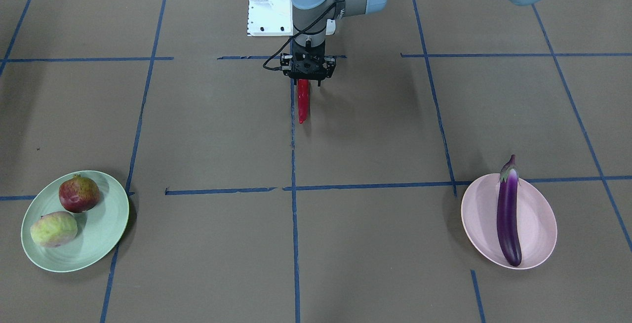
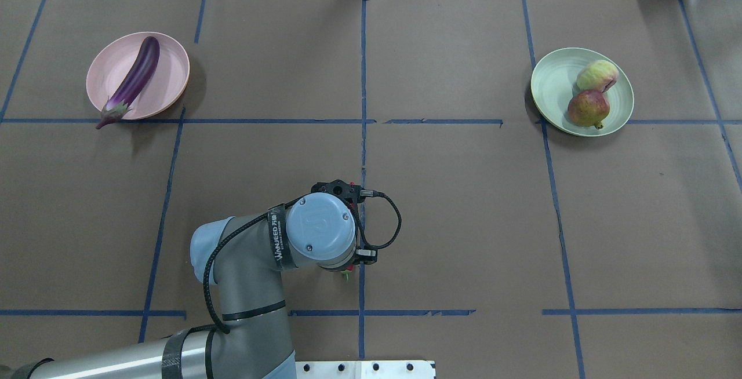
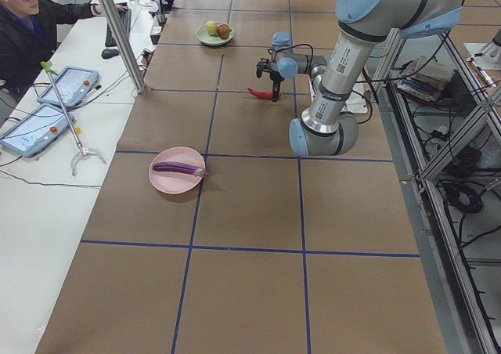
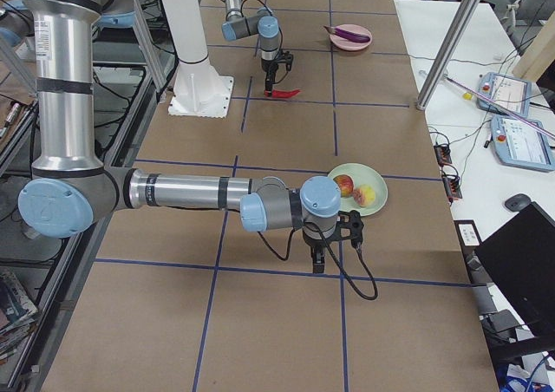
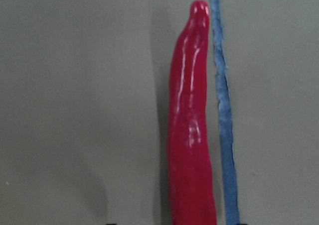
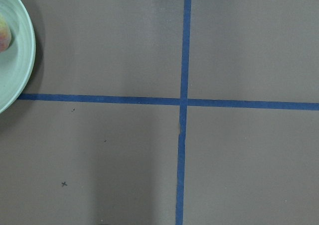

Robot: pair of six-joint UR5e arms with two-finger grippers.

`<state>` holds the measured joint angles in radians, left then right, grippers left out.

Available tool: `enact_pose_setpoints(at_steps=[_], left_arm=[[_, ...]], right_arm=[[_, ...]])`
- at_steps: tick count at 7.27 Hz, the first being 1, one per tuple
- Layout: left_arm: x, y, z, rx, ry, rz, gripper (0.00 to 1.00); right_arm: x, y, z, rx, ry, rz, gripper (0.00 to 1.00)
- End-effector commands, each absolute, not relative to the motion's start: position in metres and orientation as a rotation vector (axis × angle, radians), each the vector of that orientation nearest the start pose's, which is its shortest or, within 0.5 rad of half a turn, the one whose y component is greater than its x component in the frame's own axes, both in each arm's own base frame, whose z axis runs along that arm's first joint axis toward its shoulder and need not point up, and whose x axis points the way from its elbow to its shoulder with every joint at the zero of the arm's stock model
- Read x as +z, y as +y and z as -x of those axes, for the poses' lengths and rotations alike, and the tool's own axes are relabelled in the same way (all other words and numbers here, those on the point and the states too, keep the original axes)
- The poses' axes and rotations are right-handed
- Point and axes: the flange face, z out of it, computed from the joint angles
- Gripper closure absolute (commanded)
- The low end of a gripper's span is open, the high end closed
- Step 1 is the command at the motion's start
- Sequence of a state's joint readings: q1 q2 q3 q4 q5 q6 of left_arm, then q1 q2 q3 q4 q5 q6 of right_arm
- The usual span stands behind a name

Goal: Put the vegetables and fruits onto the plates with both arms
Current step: 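Grasp the red chili pepper with the left gripper and lift it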

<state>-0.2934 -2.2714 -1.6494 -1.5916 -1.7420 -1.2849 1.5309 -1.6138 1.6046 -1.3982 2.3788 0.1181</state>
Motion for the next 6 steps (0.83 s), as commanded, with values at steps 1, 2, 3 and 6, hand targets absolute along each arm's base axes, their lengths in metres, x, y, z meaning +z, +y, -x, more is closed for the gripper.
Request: enact_pose_setpoints(at_steps=[1, 2, 3, 6], left_arm=[[0.206, -0.321, -0.62, 0.045, 0.807, -0.083, 1.0], [0.2, -0.352, -0.595, 0.001, 0.806, -0.102, 1.0], [0.21, -0.399, -0.563, -0.069, 0.789, -0.13, 1.0], [0.276, -0.555, -0.394, -0.158, 0.752, -0.118, 1.0]], right_arm=[[0.642, -0.486, -0.042, 0.007, -0.816, -0.091, 0.0], [0.642, -0.486, -0.042, 0.007, -0.816, -0.091, 0.0], [0.642, -0.486, -0.042, 0.008, -0.816, -0.09, 0.0], [0.642, -0.486, -0.042, 0.008, -0.815, -0.091, 0.0]])
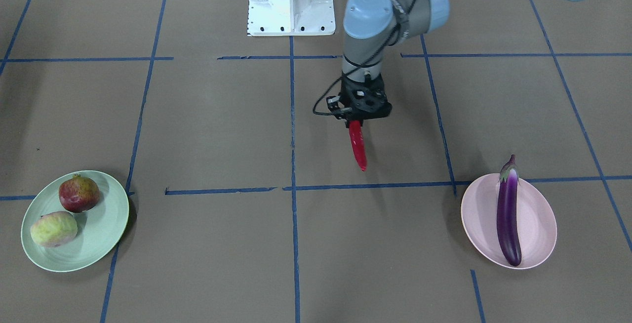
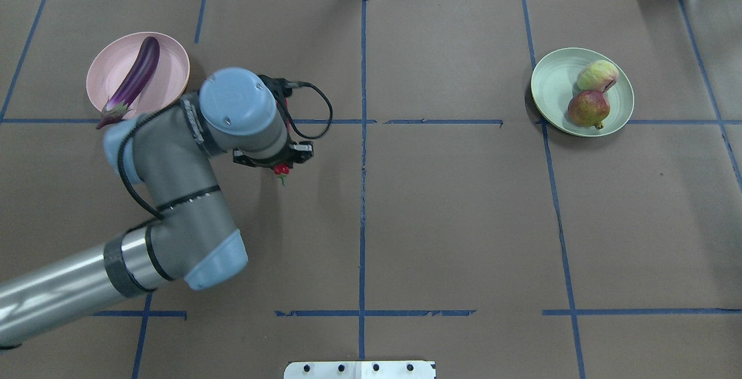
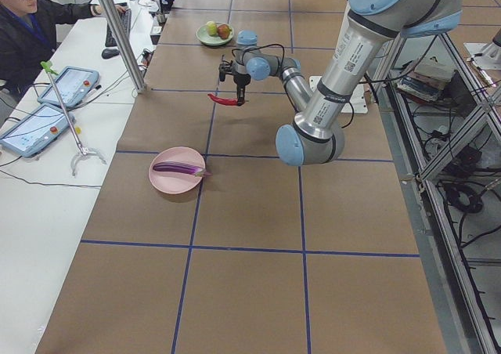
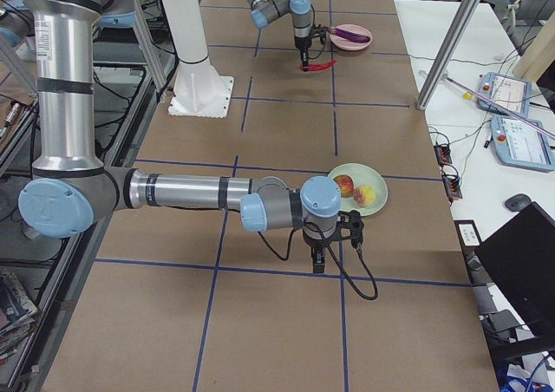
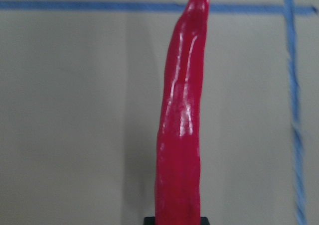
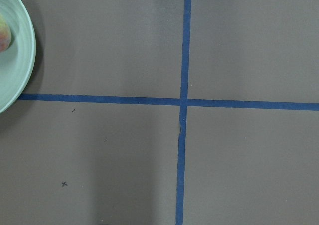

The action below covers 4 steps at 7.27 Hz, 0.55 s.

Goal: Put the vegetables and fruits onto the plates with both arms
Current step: 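Lower the chili pepper onto the pink plate beside the eggplant and release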

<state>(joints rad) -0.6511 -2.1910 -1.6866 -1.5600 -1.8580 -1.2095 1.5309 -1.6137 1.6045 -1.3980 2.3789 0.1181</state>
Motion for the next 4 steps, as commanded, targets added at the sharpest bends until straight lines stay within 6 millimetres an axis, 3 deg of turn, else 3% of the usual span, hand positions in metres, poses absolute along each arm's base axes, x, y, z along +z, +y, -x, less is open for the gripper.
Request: enact_pose_setpoints(at_steps=[1, 2, 3, 4], left_arm=[[0.318, -0.596, -0.335, -0.096, 0.705, -0.137, 1.0], [0.368, -0.636, -0.296, -0.06, 0.665, -0.106, 1.0], [0.415, -0.661, -0.279, -0.023, 0.623, -0.089, 1.0], [0.45, -0.672, -0.285, -0.021, 0.623, -0.094, 0.97]], right_arm=[[0.642, -0.486, -0.042, 0.007, -0.816, -0.091, 0.0], [0.642, -0.486, -0.042, 0.007, -0.816, -0.091, 0.0], [0.642, -0.486, -0.042, 0.008, -0.815, -0.091, 0.0], [0.642, -0.486, -0.042, 0.007, -0.816, -0.092, 0.0]])
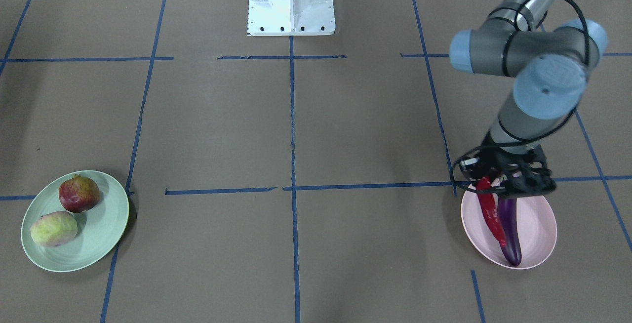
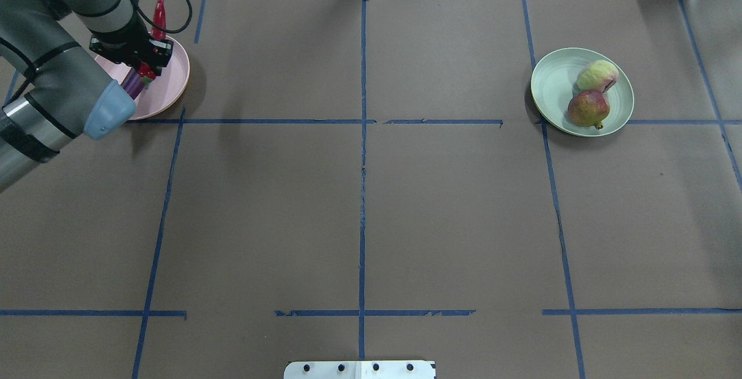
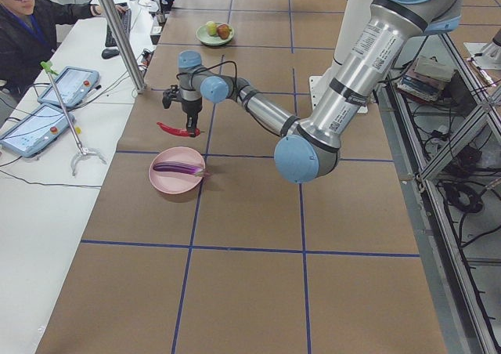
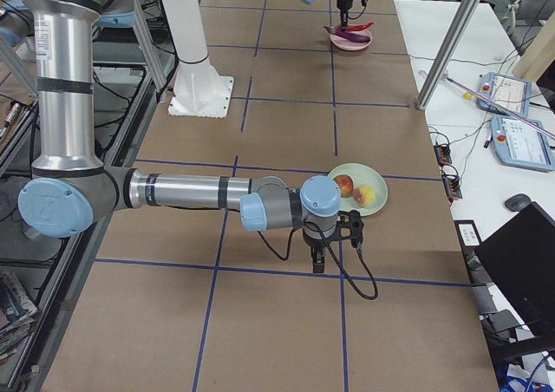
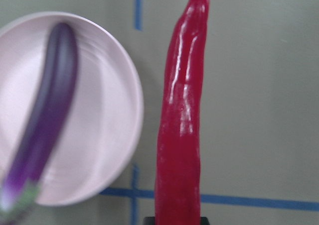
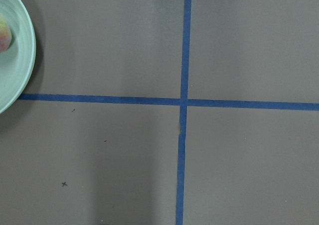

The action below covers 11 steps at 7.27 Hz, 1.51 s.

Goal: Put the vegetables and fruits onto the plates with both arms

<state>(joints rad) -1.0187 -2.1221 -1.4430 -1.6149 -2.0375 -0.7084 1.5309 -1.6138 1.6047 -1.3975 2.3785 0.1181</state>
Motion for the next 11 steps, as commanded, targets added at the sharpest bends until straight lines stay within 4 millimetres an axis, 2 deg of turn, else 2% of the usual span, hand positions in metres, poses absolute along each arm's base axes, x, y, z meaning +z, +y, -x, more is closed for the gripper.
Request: enact_pose_setpoints(at_steps=[1, 2, 3, 4, 5, 6, 7, 8, 9, 10, 11], left_arm=[[0.477, -0.679, -0.289, -0.021, 0.63, -0.103, 0.89], [0.479, -0.68, -0.293, -0.006, 0.635, -0.112, 0.05], [0.472, -0.682, -0.293, -0.005, 0.642, -0.118, 0.0], [0.47, -0.681, -0.292, 0.0, 0.645, -0.124, 0.0], [0.47, -0.685, -0.281, 0.029, 0.647, -0.139, 0.0], [0.475, -0.694, -0.244, 0.108, 0.68, -0.147, 0.0], [0.5, -0.693, -0.2, 0.133, 0.704, -0.143, 0.0], [0.518, -0.679, -0.169, 0.16, 0.713, -0.155, 0.0], [0.532, -0.659, -0.136, 0.157, 0.735, -0.145, 0.0], [0.542, -0.649, -0.1, 0.177, 0.784, -0.12, 0.0], [0.568, -0.63, -0.06, 0.208, 0.803, -0.093, 0.0]], right_arm=[[0.642, -0.486, -0.042, 0.007, -0.816, -0.091, 0.0], [0.642, -0.486, -0.042, 0.007, -0.816, -0.091, 0.0], [0.642, -0.486, -0.042, 0.007, -0.816, -0.091, 0.0], [0.642, -0.486, -0.042, 0.007, -0.816, -0.091, 0.0], [0.642, -0.486, -0.042, 0.007, -0.816, -0.091, 0.0], [0.642, -0.486, -0.042, 0.008, -0.815, -0.091, 0.0], [0.642, -0.486, -0.042, 0.008, -0.815, -0.091, 0.0], [0.642, -0.486, -0.042, 0.007, -0.816, -0.091, 0.0], [0.642, -0.486, -0.042, 0.007, -0.816, -0.091, 0.0], [0.642, -0.485, -0.042, 0.008, -0.818, -0.089, 0.0], [0.643, -0.485, -0.042, 0.009, -0.817, -0.088, 0.0]])
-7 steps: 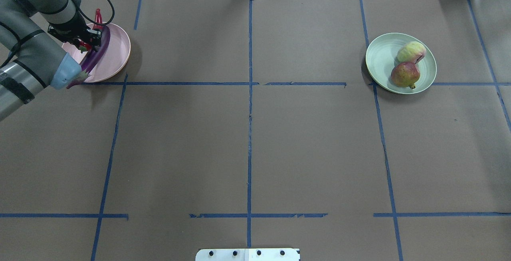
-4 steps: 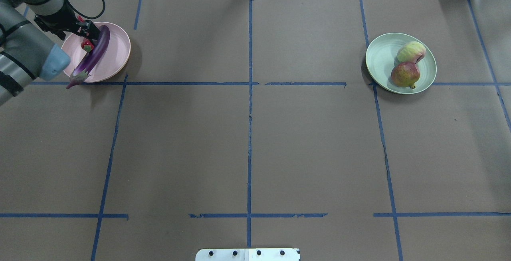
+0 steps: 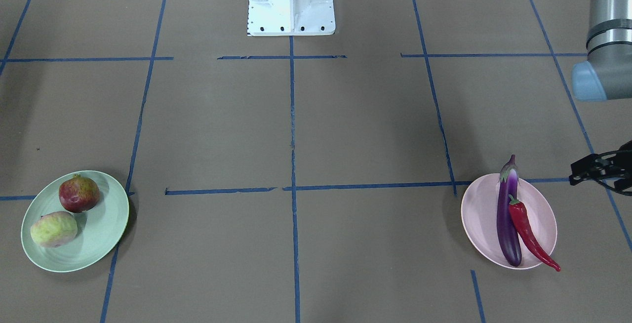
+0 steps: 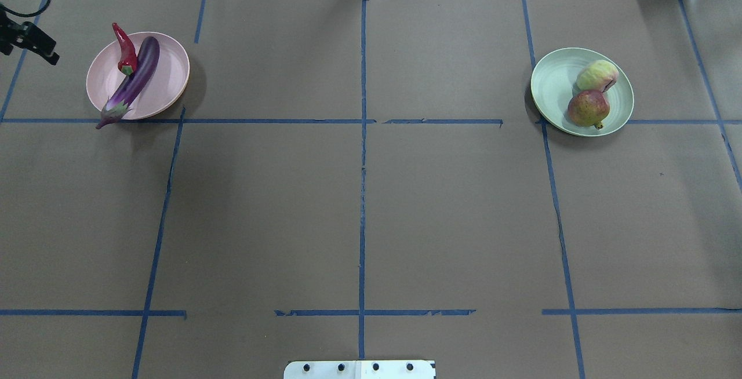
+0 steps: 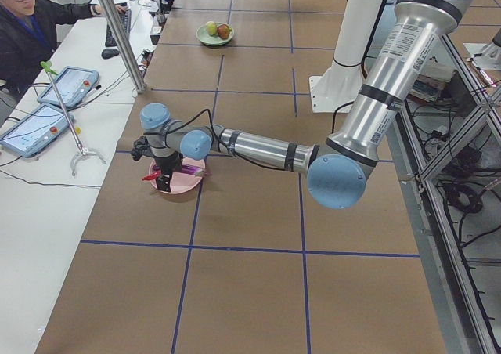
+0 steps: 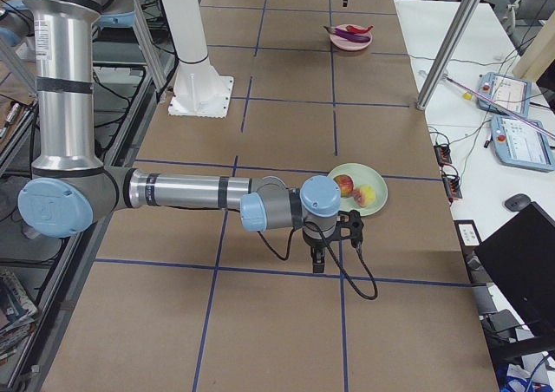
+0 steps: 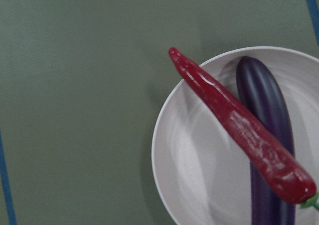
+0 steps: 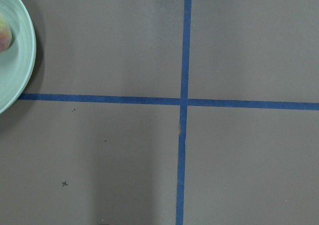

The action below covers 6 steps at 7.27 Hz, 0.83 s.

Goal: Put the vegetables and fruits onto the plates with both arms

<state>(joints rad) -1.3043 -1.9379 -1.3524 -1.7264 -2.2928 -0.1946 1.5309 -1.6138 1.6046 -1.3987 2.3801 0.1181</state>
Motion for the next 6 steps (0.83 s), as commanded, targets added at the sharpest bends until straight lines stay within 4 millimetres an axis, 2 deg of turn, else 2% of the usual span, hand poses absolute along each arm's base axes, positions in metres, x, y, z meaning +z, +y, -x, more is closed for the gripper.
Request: enact_pose_setpoints(at_steps=[1, 2, 3, 4, 5, 6], left_arm=[[0.581, -0.615, -0.022, 0.228, 0.796, -0.08, 0.0], [0.578, -0.598, 0.013, 0.206, 0.792, -0.046, 0.0], [0.579, -0.565, 0.03, 0.168, 0.794, 0.02, 0.0], [0.597, -0.512, 0.041, 0.138, 0.789, 0.054, 0.0], [0.592, -0.48, 0.043, 0.143, 0.787, 0.034, 0.0], [0.584, -0.479, 0.043, 0.146, 0.786, 0.02, 0.0]], right_arm=[[0.643, -0.485, -0.042, 0.009, -0.817, -0.086, 0.0], [0.643, -0.485, -0.042, 0.01, -0.817, -0.085, 0.0], [0.643, -0.485, -0.043, 0.012, -0.817, -0.084, 0.0], [0.642, -0.485, -0.042, 0.01, -0.819, -0.083, 0.0], [0.643, -0.485, -0.042, 0.012, -0.819, -0.081, 0.0], [0.643, -0.484, -0.042, 0.012, -0.819, -0.081, 0.0]])
